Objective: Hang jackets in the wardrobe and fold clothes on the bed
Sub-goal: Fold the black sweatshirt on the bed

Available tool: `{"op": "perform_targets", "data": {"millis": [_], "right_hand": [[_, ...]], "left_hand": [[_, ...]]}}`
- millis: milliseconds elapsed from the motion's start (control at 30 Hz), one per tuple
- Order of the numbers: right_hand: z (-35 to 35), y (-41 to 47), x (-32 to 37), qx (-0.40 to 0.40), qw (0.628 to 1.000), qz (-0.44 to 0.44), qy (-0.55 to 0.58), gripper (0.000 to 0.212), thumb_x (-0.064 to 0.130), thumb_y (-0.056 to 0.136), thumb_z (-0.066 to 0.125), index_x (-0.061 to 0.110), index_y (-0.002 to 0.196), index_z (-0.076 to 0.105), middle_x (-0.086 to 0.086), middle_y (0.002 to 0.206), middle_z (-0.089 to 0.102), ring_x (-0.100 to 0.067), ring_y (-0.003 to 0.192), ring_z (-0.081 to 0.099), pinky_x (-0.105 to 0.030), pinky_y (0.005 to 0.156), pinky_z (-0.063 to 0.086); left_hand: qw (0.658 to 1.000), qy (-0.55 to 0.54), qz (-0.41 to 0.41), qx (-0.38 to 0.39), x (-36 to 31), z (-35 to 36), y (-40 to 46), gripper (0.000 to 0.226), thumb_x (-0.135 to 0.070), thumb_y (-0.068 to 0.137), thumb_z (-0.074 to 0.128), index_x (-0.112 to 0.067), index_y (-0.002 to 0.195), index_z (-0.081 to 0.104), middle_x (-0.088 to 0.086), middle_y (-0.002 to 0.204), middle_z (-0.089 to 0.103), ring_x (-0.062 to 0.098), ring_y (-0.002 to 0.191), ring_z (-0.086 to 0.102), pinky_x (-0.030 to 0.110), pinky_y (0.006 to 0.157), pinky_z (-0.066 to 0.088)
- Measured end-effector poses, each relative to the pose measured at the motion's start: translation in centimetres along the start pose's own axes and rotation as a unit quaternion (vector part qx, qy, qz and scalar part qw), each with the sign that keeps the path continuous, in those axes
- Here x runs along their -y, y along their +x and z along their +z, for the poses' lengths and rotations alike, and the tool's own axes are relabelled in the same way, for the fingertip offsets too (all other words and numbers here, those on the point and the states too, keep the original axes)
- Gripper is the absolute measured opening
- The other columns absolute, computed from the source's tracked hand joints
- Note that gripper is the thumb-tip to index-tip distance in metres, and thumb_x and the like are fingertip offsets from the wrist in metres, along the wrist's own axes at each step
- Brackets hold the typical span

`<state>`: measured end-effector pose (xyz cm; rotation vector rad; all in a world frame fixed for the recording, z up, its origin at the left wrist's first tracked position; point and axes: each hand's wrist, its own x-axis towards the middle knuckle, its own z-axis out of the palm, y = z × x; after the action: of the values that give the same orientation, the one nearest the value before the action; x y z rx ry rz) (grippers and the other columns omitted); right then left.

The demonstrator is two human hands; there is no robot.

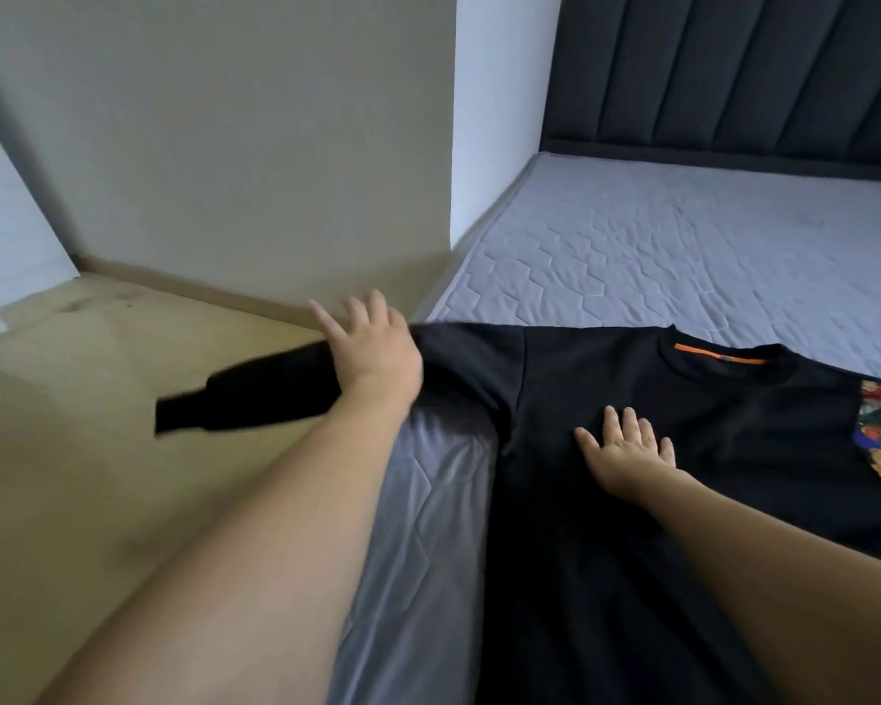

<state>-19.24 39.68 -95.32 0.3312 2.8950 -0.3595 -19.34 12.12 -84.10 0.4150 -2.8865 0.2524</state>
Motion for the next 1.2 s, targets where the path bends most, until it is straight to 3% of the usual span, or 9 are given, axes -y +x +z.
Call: {"op": "perform_targets", "data": {"millis": [133, 200, 233, 333, 433, 867, 967, 1100, 1200], "right_hand": [[-0.7, 0.3, -2.3, 0.005, 0.998, -0.034, -0.045, 0.069, 0.065, 0.095, 0.013, 0.034, 0.154, -0.004, 0.005, 0.163, -0.010, -0.020, 0.149, -0.009, -0.049, 0.117, -0.005], [-0.9, 0.9, -4.0, 0.006, 0.998, -0.037, -0.059, 0.066, 0.063, 0.095, 0.011, 0.036, 0.154, -0.006, 0.006, 0.162, -0.011, -0.021, 0.149, -0.010, -0.050, 0.117, -0.005], [-1.0, 1.3, -4.8, 0.003, 0.998, -0.039, -0.058, 0.066, 0.062, 0.096, 0.011, 0.036, 0.154, -0.006, 0.007, 0.162, -0.012, -0.021, 0.149, -0.010, -0.049, 0.118, -0.005], [-1.6, 2.5, -7.8, -0.016, 0.998, -0.036, -0.051, 0.067, 0.063, 0.095, 0.011, 0.035, 0.154, -0.005, 0.007, 0.162, -0.011, -0.020, 0.149, -0.010, -0.045, 0.120, -0.006], [-2.3, 4.3, -11.3, -0.022, 0.997, -0.020, -0.068, 0.071, 0.068, 0.092, 0.007, 0.036, 0.153, -0.007, 0.007, 0.162, -0.013, -0.018, 0.149, -0.012, -0.046, 0.118, -0.010], [-6.6, 17.9, -25.9, -0.122, 0.991, -0.037, -0.034, 0.077, 0.070, 0.089, 0.004, 0.029, 0.154, -0.008, 0.009, 0.162, -0.009, -0.015, 0.149, -0.010, -0.043, 0.117, -0.013], [-7.6, 21.2, -28.0, -0.176, 0.982, -0.068, 0.031, 0.067, 0.055, 0.095, 0.013, 0.025, 0.155, 0.009, 0.002, 0.163, -0.001, -0.014, 0.149, -0.001, -0.044, 0.121, -0.004], [-8.7, 22.7, -28.4, -0.242, 0.962, -0.080, 0.100, 0.060, 0.037, 0.082, 0.030, 0.017, 0.137, 0.044, -0.011, 0.137, 0.048, -0.029, 0.130, 0.038, -0.044, 0.115, 0.015], [-8.7, 21.5, -28.1, -0.324, 0.938, -0.109, 0.055, 0.039, 0.028, 0.080, 0.050, 0.014, 0.117, 0.055, -0.010, 0.116, 0.053, -0.033, 0.114, 0.043, -0.041, 0.105, 0.024]], "left_hand": [[0.939, -0.193, 0.131, 0.252, -6.7, 1.3, -3.4, 0.042, -0.025, 0.082, 0.034, -0.015, 0.110, 0.064, 0.012, 0.122, 0.057, 0.036, 0.121, 0.047, 0.070, 0.110, 0.004], [0.943, -0.186, 0.171, 0.216, -9.3, 1.1, -4.0, 0.039, -0.031, 0.083, 0.030, -0.013, 0.090, 0.064, 0.011, 0.102, 0.062, 0.034, 0.108, 0.055, 0.066, 0.110, 0.013], [0.949, -0.194, 0.184, 0.164, -10.5, 1.2, -4.0, 0.044, -0.035, 0.085, 0.028, -0.013, 0.100, 0.063, 0.011, 0.112, 0.061, 0.034, 0.114, 0.053, 0.064, 0.108, 0.019], [0.945, -0.209, 0.198, 0.156, -14.2, 2.6, -3.5, 0.063, -0.054, 0.096, 0.019, -0.029, 0.153, 0.022, 0.004, 0.163, 0.006, 0.033, 0.149, 0.004, 0.072, 0.108, 0.007], [0.943, -0.131, 0.115, 0.282, -17.3, 6.2, -4.3, 0.074, -0.070, 0.092, 0.006, -0.032, 0.154, -0.012, -0.003, 0.160, -0.026, 0.031, 0.145, -0.027, 0.079, 0.101, -0.010], [0.976, -0.123, 0.152, 0.098, -34.8, 9.8, 1.9, 0.086, -0.077, 0.084, -0.006, -0.029, 0.154, -0.012, 0.007, 0.163, -0.015, 0.028, 0.148, -0.021, 0.072, 0.104, -0.019], [0.978, -0.125, 0.158, 0.061, -38.0, 10.6, 5.3, 0.079, -0.068, 0.091, -0.001, -0.024, 0.156, -0.004, 0.008, 0.164, -0.002, 0.028, 0.150, -0.010, 0.067, 0.109, -0.015], [0.964, -0.151, 0.199, -0.093, -40.5, 11.1, 7.9, 0.056, -0.045, 0.099, 0.026, -0.016, 0.147, 0.032, 0.011, 0.145, 0.038, 0.031, 0.136, 0.032, 0.057, 0.117, 0.005], [0.934, -0.181, 0.244, -0.188, -40.6, 10.1, 7.7, 0.033, -0.026, 0.095, 0.043, -0.012, 0.122, 0.057, 0.010, 0.118, 0.050, 0.032, 0.108, 0.045, 0.044, 0.101, 0.034]]}}
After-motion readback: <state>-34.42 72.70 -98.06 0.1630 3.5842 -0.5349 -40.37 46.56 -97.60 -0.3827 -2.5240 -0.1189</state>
